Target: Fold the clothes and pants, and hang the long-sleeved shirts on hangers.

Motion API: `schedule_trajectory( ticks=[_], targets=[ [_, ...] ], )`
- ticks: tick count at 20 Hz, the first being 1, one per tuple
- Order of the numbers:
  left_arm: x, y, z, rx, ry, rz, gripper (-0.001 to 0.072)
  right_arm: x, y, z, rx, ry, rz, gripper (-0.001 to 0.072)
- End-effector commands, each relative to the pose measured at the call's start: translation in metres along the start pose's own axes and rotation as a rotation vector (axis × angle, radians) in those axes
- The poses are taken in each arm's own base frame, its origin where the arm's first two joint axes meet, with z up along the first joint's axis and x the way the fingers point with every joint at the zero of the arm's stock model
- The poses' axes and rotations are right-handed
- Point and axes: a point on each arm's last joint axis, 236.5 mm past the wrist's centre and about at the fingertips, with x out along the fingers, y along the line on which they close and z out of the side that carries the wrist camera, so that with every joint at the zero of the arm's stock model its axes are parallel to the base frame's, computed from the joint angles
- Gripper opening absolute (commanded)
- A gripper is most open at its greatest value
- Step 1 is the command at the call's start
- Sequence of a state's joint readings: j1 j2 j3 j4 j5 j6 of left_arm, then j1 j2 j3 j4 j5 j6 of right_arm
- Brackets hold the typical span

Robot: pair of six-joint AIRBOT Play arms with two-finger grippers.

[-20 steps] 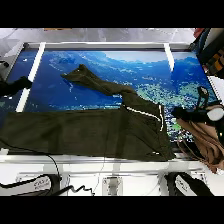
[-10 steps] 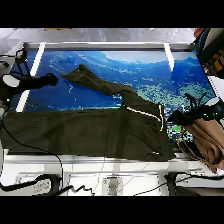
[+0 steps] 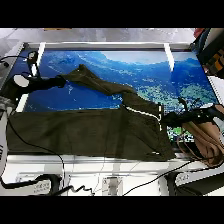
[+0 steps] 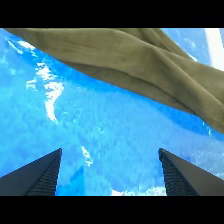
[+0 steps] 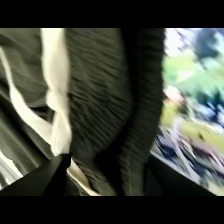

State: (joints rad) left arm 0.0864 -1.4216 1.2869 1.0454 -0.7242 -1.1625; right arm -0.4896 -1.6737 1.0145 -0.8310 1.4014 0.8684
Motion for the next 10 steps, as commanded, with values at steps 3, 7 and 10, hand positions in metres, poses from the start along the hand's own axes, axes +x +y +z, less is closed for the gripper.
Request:
schedule_trajectory(
  ticks=[3, 7, 10],
  targets=[
    [0.028, -0.019, -0.016, -0.033, 0.042, -0.044, 0.0704, 0.021, 0.016, 0.009, -0.129, 0.001, 0.032, 0.0284],
    [0.055, -0.031, -0.012, -0.133, -0.008, -0.041, 0.0703, 0.024, 0.026, 0.008, -0.171, 0.017, 0.033, 0.0032],
    [0.075, -0.013, 0.001, -0.266, -0.074, -0.002, 0.0704, 0.023, 0.029, 0.002, -0.173, 0.038, 0.047, 0.0032]
  ],
)
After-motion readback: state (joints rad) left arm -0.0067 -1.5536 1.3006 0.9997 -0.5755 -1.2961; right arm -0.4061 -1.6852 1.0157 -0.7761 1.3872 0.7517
